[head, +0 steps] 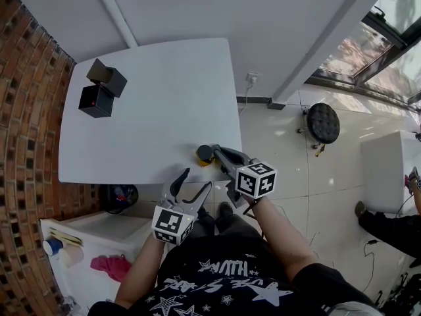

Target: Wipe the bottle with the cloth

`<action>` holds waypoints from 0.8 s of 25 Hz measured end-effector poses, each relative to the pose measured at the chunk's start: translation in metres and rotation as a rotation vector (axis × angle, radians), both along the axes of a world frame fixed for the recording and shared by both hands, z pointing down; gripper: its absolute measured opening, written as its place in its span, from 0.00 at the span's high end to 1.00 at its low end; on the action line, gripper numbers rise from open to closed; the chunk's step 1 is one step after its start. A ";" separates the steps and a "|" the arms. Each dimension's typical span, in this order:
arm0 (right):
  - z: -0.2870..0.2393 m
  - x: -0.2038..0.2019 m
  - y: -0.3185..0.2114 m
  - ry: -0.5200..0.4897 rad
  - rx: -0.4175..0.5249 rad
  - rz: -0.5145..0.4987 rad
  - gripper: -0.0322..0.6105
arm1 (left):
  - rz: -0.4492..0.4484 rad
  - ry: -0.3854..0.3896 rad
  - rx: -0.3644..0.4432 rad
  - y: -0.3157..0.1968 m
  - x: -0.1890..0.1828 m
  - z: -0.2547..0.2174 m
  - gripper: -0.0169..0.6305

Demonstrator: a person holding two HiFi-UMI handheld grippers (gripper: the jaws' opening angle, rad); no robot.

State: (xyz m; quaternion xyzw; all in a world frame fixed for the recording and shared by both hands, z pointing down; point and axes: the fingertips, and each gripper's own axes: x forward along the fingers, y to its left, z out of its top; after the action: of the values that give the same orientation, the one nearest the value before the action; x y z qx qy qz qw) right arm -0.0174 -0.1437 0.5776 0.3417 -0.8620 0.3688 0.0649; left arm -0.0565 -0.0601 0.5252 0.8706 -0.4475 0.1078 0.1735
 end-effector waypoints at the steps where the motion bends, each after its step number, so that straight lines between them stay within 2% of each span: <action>1: -0.002 0.002 -0.001 0.000 0.003 0.009 0.89 | -0.004 -0.001 0.002 0.000 0.001 -0.001 0.53; 3: -0.007 0.009 -0.001 -0.003 0.014 0.027 0.89 | -0.029 -0.002 0.003 -0.001 0.001 -0.002 0.53; 5: -0.015 0.016 -0.002 -0.007 0.026 0.042 0.89 | -0.093 -0.014 -0.002 -0.004 0.000 0.000 0.53; 9: -0.027 0.032 0.001 -0.006 0.052 0.069 0.89 | -0.216 -0.110 0.022 -0.010 0.005 0.010 0.52; 12: -0.037 0.045 0.002 0.001 0.080 0.084 0.89 | -0.263 -0.136 0.032 -0.017 0.023 0.009 0.47; 14: -0.042 0.051 0.003 -0.003 0.086 0.076 0.89 | -0.331 -0.148 0.039 -0.025 0.027 0.006 0.40; 16: -0.045 0.056 0.006 -0.006 0.089 0.067 0.89 | -0.414 -0.164 0.017 -0.033 0.024 0.009 0.35; 20: -0.048 0.065 0.009 -0.005 0.093 0.052 0.89 | -0.557 -0.190 -0.059 -0.048 0.012 0.021 0.35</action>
State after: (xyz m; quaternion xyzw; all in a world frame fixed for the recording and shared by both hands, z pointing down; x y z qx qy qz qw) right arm 0.0479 -0.1344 0.5294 0.3658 -0.8692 0.3307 0.0371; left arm -0.0443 -0.1081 0.5464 0.6950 -0.6801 0.1500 0.1788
